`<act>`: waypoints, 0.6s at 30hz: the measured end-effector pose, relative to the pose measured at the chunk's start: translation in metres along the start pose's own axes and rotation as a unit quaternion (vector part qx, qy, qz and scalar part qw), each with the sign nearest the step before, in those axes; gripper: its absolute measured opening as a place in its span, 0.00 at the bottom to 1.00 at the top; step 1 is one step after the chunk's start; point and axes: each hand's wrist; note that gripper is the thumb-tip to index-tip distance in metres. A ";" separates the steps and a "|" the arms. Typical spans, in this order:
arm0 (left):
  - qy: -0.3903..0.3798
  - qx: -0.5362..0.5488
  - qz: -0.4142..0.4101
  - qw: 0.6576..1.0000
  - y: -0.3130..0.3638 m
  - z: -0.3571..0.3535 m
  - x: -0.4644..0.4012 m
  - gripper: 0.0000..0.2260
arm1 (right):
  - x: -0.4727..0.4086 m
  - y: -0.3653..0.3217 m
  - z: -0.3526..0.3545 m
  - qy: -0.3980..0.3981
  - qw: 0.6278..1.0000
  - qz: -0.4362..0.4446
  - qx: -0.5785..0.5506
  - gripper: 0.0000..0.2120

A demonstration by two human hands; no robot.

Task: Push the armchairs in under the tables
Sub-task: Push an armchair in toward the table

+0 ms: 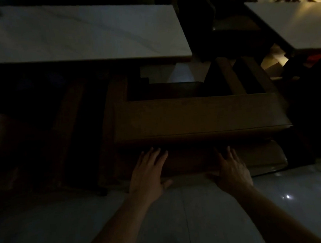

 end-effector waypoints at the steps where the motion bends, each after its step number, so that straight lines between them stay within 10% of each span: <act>1: -0.002 -0.013 0.004 1.000 0.002 -0.005 -0.003 0.42 | -0.006 0.008 -0.003 -0.005 1.000 0.003 0.003 0.50; 18: 0.046 -0.045 0.056 0.996 -0.013 -0.021 -0.002 0.36 | -0.008 -0.001 -0.033 0.052 0.998 -0.003 0.035 0.54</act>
Point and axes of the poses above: each hand's wrist, its own x-axis away from the middle knuckle, its own z-axis out of the back of the hand, y = z × x, and after that the axes turned 13 degrees about y, right-handed
